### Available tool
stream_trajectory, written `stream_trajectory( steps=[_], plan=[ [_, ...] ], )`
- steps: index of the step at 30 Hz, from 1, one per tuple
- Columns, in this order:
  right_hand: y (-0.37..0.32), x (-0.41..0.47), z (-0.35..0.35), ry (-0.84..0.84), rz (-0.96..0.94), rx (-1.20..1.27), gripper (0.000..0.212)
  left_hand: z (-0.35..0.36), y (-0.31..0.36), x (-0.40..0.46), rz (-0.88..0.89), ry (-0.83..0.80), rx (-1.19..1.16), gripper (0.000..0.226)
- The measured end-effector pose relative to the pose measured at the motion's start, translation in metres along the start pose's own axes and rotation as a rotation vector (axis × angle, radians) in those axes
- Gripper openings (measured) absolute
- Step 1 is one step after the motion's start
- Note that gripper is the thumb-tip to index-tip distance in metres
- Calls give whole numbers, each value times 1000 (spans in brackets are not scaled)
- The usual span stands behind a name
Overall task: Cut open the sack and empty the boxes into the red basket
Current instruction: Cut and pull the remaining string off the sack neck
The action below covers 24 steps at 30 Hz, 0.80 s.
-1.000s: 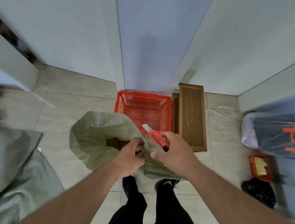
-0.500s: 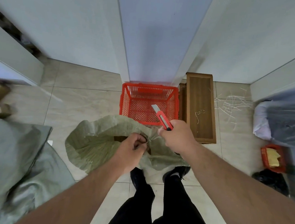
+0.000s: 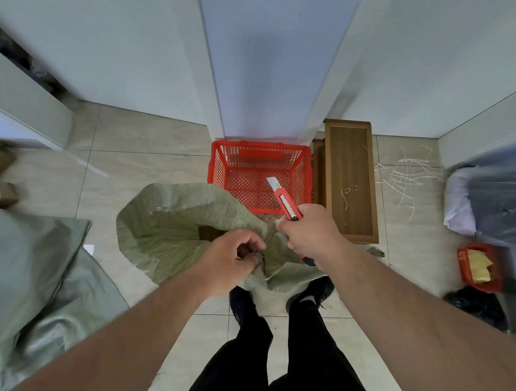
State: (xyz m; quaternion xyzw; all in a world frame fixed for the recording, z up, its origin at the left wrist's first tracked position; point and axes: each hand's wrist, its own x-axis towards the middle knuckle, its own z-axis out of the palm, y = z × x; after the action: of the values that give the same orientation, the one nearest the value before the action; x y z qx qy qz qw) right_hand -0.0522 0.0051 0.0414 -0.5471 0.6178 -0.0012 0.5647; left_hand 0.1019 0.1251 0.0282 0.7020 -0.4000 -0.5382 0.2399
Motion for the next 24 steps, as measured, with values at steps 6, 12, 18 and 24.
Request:
stream_trajectory(
  steps=[6,12,18,24],
  plan=[
    [-3,-13,-3,25,-31,21,22,-6,6,6,-70,-156,-1,44],
    [13,-62,-32,49,-397,-413,27,-6,0,8,-71,-116,-34,50],
    [25,-80,-34,-32,-633,-1027,29,-6,3,9,-78,-123,-8,52],
    [26,-72,-21,-45,-613,-1198,19,-8,3,9,-73,-124,41,54]
  ],
)
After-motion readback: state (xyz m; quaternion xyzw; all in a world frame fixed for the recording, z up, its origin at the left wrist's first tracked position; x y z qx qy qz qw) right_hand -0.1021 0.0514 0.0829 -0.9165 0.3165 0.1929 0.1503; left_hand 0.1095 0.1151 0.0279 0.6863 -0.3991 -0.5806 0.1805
